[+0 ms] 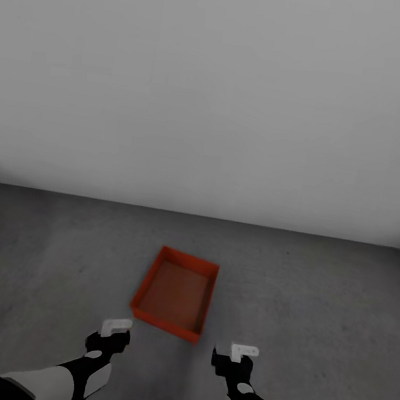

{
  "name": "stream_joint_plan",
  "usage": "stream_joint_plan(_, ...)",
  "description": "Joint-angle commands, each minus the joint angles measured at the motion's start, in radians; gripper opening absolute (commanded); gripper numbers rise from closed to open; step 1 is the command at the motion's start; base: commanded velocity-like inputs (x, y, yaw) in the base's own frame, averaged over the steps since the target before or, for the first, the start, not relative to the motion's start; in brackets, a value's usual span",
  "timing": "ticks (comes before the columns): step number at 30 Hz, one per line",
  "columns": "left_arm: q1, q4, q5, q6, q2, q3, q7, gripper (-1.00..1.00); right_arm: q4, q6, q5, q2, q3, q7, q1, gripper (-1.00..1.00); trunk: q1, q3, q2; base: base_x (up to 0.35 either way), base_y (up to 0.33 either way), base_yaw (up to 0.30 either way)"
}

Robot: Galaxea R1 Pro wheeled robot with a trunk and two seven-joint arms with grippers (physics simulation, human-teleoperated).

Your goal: Move the two storage containers from the living room to the garage. In the garage, place one container on the floor and stack the other container on top of it (either order is fine).

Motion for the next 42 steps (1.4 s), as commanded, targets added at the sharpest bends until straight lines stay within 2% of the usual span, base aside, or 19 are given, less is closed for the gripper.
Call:
stream_joint_plan(1, -0.001, 0.001, 0.007, -0.003, 0.000, -0.009, 0.004, 1.00, 0.001, -0.004, -0.010, 0.001, 0.009, -0.002, -0.001, 1.00, -0.001, 0.001, -0.001, -0.347, 0.000, 0.000)
stream_joint_plan(23, -0.001, 0.001, 0.007, -0.007, 0.000, -0.009, 0.004, 1.00, 0.001, -0.004, -0.010, 0.000, 0.009, -0.002, -0.001, 1.00, -0.001, 0.036, -0.001, -0.333, 0.000, 0.000)
stream_joint_plan(42, -0.001, 0.001, 0.007, -0.007, 0.000, -0.009, 0.004, 1.00, 0.001, -0.003, -0.010, 0.000, 0.009, -0.002, -0.001, 1.00, -0.001, 0.042, -0.001, -0.027, 0.000, 0.000)
